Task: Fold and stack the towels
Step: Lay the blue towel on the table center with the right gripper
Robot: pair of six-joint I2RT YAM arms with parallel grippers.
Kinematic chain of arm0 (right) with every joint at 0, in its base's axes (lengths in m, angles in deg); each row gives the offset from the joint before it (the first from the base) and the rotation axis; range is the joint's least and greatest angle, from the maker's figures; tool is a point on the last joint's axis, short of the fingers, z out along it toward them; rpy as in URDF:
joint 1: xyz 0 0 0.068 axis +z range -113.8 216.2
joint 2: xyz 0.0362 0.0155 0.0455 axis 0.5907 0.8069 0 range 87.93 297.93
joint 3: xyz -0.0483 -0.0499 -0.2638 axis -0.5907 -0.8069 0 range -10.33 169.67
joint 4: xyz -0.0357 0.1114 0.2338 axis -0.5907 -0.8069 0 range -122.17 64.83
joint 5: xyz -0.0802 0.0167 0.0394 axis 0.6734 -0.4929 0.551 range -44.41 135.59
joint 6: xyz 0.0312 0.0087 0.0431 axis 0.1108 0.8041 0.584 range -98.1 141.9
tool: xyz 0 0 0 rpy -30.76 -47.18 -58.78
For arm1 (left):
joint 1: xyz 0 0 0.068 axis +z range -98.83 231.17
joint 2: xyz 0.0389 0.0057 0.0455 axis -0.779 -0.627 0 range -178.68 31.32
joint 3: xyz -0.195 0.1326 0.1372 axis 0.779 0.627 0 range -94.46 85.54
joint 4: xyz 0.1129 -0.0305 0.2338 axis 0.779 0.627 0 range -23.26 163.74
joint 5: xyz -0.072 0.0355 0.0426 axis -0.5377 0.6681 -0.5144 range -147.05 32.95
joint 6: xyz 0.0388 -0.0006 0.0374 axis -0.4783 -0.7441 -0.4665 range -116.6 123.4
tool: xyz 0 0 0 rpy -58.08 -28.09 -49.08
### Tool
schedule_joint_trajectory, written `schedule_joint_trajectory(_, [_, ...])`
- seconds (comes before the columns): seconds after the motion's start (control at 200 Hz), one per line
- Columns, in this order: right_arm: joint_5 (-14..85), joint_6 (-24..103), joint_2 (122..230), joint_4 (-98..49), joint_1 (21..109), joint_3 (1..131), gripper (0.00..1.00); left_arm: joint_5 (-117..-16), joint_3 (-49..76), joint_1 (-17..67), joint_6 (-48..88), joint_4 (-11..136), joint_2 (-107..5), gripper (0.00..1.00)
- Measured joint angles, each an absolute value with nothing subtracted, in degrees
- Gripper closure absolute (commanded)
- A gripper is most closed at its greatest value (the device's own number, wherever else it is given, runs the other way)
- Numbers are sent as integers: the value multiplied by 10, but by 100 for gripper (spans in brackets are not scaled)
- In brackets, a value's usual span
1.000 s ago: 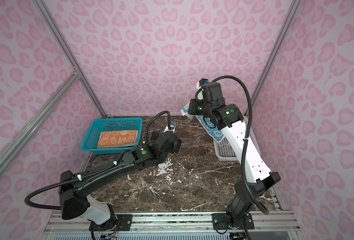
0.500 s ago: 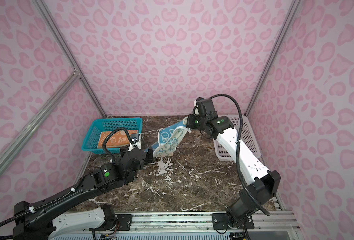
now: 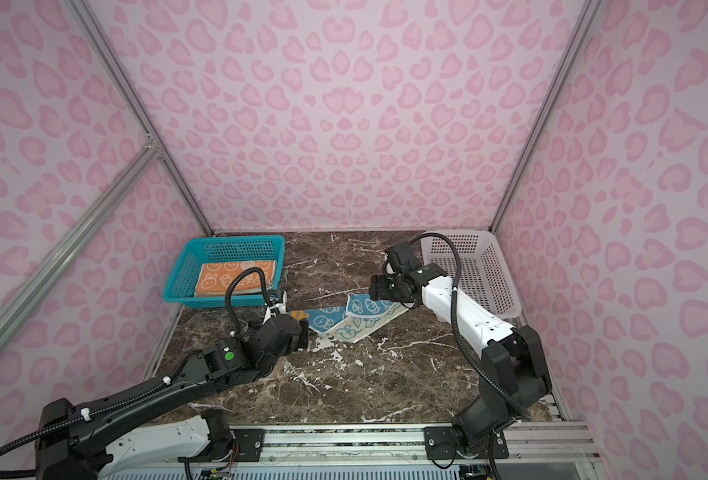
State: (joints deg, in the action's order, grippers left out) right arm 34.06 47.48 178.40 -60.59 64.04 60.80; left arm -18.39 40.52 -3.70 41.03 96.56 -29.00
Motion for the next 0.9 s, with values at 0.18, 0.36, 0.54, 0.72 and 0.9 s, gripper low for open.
schedule_joint_trajectory(0.18, [351,473,1798,-590,657,551,18,-231,425,-37,438,972,-289,2])
schedule_joint_trajectory(0.36, [358,481,1801,-562,657,515,19,-268,426,-37,443,970,-308,2])
schedule_joint_trajectory(0.54, [371,483,1768,-553,615,469,19,-301,406,-37,443,962,-357,2])
schedule_joint_trajectory(0.72, [375,476,1764,-546,547,448,25,-333,390,-37,445,944,-404,2])
schedule_joint_trajectory(0.9, [363,460,1819,-534,537,484,30,-353,372,-38,450,936,-438,2])
